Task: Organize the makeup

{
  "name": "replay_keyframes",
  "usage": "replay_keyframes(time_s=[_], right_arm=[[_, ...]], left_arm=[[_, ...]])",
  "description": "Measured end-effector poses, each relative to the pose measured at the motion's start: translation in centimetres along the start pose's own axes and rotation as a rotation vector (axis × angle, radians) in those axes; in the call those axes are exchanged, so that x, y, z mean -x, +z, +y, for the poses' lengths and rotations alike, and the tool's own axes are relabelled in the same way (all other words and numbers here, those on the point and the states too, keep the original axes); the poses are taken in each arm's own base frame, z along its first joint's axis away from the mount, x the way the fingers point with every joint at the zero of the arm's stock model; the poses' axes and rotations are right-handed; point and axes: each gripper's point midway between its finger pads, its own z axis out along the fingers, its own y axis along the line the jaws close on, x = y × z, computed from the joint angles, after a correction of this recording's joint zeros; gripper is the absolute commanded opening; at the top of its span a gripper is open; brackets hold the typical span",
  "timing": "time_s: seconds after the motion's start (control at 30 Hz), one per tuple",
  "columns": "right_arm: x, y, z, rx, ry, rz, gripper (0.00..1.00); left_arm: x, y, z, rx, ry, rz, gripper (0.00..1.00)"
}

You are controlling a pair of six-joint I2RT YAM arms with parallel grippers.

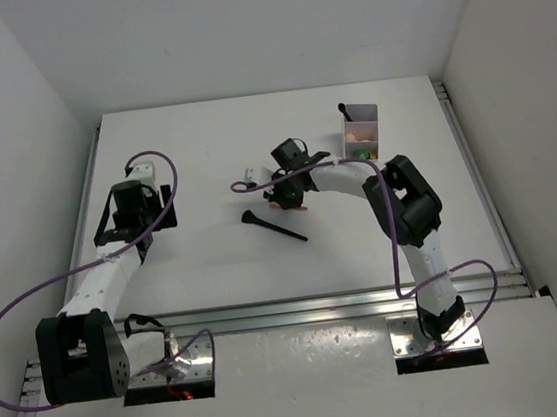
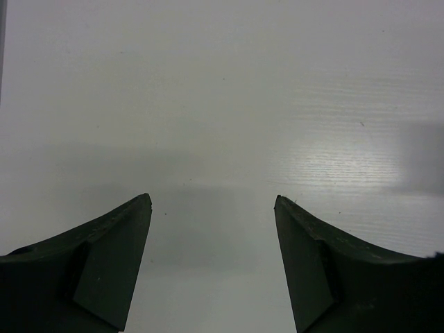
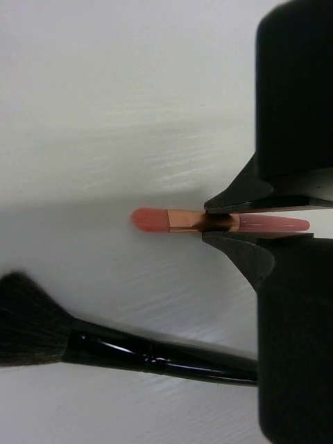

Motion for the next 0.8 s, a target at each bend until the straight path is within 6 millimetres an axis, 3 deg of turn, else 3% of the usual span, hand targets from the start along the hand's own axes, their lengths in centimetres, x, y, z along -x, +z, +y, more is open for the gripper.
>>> replay_keyframes(time_s=[0.13, 0.23, 0.33, 0.43, 0.53, 0.6, 0.7, 0.8], right_arm=[[-0.1, -0.9, -0.5, -0.036, 0.065, -0.029, 0.00], [1.0, -2.8, -2.4, -0.112, 0.169, -0.119, 0.00], [3.3, -6.5, -6.8, -0.273, 0.307, -0.308, 0.00], [3.5, -12.6, -13.8, -0.527, 0.480, -0.520, 0.00], [0.9, -19.3, -20.7, -0.830, 0.610, -0.673, 0.00], [-1.8, -23.3, -23.9, -1.036, 0.668, -0.719, 0.00], [-4.7, -26.9, -26.3, -1.235, 0.724, -0.766, 0.00], [-7.3, -27.8, -27.5, -1.324, 0.779, -0.778, 0.00]], left_arm=[[0.0, 0.0, 0.0, 0.000, 0.000, 0.000, 0.77], [0.0, 0.0, 0.0, 0.000, 0.000, 0.000, 0.77], [0.0, 0.0, 0.0, 0.000, 0.000, 0.000, 0.77], [0.0, 0.0, 0.0, 0.001, 0.000, 0.001, 0.77], [-0.1, 0.0, 0.0, 0.001, 0.000, 0.005, 0.77], [-0.2, 0.0, 0.0, 0.001, 0.001, 0.008, 0.77], [-0.2, 0.0, 0.0, 0.000, 0.001, 0.014, 0.77], [0.0, 0.2, 0.0, 0.001, 0.002, 0.018, 0.77]])
